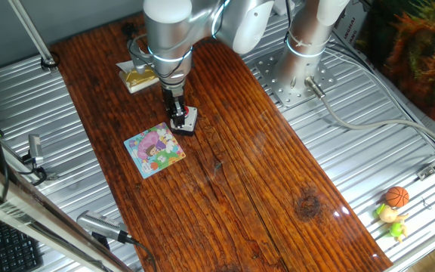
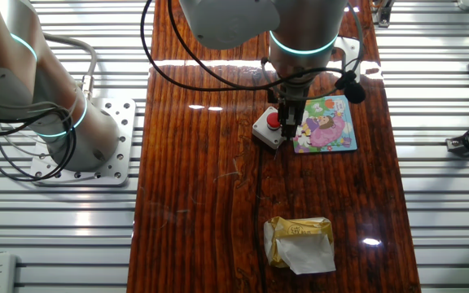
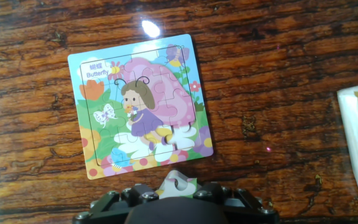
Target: Assemble one piece of a puzzle
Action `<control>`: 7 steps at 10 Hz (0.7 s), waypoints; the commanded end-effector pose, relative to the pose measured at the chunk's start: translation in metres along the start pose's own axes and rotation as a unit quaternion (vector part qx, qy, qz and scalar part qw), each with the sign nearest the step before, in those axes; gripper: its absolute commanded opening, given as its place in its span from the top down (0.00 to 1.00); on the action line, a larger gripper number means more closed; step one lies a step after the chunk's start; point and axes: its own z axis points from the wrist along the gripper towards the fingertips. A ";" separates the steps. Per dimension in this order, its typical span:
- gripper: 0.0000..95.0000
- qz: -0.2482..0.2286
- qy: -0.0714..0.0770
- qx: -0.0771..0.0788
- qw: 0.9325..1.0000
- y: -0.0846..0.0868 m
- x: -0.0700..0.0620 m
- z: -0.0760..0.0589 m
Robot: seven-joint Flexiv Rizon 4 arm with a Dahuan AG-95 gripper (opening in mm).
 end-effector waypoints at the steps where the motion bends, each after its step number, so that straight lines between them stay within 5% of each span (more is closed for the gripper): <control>1: 0.40 -0.001 0.000 0.001 1.000 0.000 -0.001 0.000; 7: 0.40 -0.002 -0.001 0.002 1.000 0.000 -0.002 0.001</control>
